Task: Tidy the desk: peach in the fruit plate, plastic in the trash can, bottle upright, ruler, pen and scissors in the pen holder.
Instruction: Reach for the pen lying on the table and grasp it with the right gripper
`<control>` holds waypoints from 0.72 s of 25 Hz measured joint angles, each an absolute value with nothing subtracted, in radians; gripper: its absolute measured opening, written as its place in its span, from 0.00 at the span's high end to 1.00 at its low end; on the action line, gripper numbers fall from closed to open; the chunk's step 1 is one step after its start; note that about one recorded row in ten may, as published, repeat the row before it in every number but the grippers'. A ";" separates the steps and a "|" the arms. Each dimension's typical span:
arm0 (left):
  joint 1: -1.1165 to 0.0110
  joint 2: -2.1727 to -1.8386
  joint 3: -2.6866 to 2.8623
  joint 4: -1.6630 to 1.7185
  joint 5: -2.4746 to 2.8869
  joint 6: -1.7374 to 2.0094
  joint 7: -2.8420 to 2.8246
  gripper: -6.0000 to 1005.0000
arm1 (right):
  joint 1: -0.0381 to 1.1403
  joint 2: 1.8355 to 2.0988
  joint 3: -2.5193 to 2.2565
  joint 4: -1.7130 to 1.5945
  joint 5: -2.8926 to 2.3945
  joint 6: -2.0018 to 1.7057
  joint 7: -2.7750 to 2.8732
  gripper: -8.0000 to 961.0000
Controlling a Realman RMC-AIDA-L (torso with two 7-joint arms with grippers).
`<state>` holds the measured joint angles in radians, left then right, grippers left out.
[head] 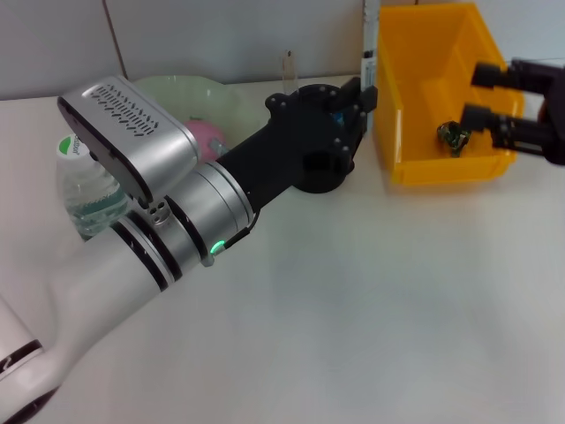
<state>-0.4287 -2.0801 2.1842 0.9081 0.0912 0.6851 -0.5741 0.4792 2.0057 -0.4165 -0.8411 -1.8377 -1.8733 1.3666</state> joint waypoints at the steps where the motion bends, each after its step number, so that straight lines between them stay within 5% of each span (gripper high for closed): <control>1: -0.429 -2.080 2.184 0.908 0.091 0.685 -0.574 0.87 | 0.485 2.009 -0.418 -0.838 -1.825 -1.869 1.362 0.32; 18: -0.476 -2.080 2.267 0.899 -0.175 0.622 -0.369 0.87 | 0.579 2.056 -0.430 -0.828 -1.766 -1.757 1.318 0.32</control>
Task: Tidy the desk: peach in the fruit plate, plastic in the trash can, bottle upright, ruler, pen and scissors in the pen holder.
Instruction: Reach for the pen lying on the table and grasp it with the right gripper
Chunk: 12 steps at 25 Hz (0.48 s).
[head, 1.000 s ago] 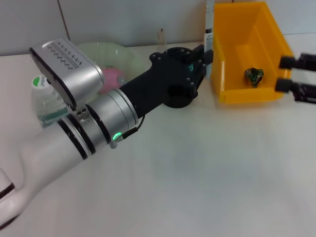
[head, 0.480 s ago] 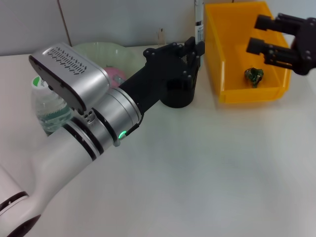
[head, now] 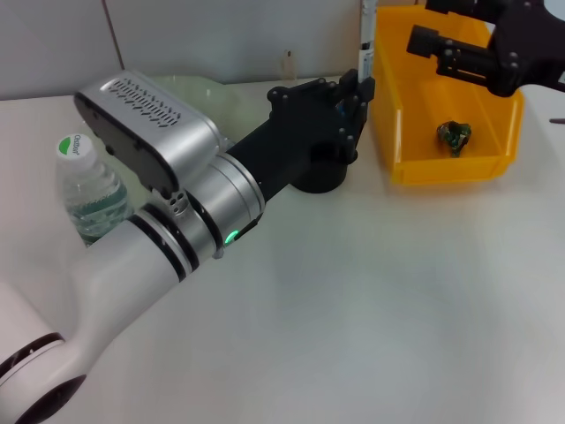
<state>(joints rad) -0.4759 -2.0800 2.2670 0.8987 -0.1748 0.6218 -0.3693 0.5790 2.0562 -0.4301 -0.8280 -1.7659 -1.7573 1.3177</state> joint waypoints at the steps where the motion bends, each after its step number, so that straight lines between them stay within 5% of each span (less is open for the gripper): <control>1: -0.483 -2.080 2.268 0.899 -0.176 0.612 -0.369 0.87 | 0.586 2.060 -0.432 -0.828 -1.765 -1.748 1.313 0.32; 12: -0.500 -2.080 2.272 0.899 -0.178 0.601 -0.367 0.87 | 0.605 2.075 -0.485 -0.820 -1.765 -1.672 1.283 0.32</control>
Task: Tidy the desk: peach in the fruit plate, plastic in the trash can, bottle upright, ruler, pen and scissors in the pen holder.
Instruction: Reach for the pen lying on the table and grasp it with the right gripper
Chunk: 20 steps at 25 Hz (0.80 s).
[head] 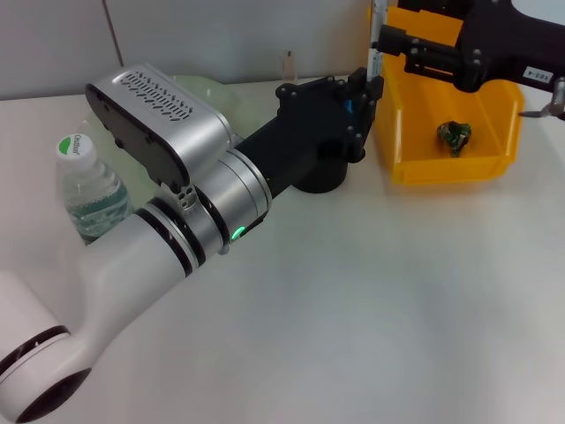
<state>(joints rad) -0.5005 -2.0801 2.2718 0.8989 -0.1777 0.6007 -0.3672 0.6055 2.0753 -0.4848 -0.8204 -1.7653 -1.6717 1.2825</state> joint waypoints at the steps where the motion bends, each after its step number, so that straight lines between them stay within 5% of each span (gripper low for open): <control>1: -0.501 -2.080 2.272 0.899 -0.178 0.601 -0.365 0.87 | 0.608 2.075 -0.485 -0.820 -1.765 -1.669 1.282 0.32; 20: -0.504 -2.080 2.273 0.899 -0.180 0.594 -0.346 0.87 | 0.640 2.077 -0.511 -0.813 -1.764 -1.628 1.279 0.32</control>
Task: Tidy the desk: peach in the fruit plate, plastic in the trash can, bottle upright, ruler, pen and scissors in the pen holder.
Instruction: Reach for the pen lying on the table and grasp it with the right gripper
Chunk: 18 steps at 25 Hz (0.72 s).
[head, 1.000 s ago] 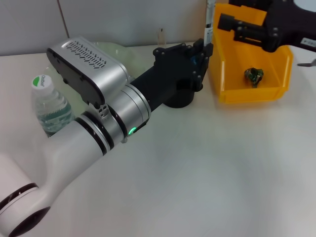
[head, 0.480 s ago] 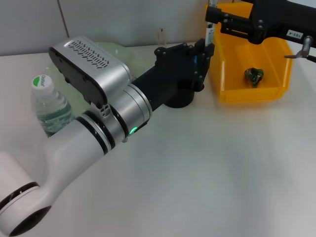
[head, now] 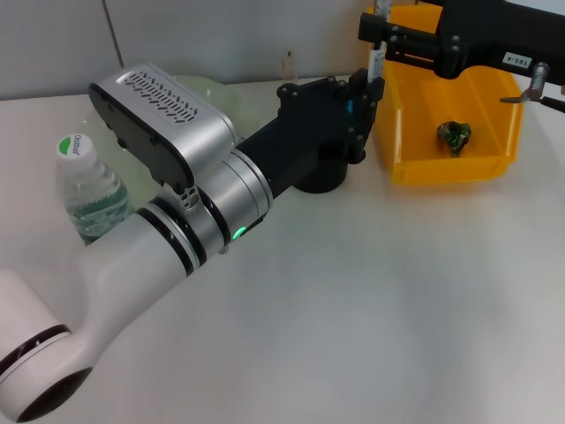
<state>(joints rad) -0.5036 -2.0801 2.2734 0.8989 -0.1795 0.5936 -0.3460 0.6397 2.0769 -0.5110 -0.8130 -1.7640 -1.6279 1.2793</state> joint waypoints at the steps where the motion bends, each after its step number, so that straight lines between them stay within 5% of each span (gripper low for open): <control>1: -0.504 -2.080 2.273 0.899 -0.180 0.594 -0.346 0.87 | 0.640 2.077 -0.511 -0.813 -1.764 -1.627 1.279 0.32; 11: -0.508 -2.080 2.273 0.892 -0.178 0.595 -0.344 0.87 | 0.640 2.077 -0.525 -0.804 -1.764 -1.626 1.275 0.32; 18: -0.508 -2.080 2.274 0.888 -0.178 0.599 -0.344 0.87 | 0.643 2.076 -0.520 -0.794 -1.764 -1.621 1.269 0.47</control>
<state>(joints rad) -0.5081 -2.0800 2.2739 0.8884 -0.1777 0.5990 -0.3436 0.6428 2.0761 -0.5202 -0.7943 -1.7640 -1.6214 1.2688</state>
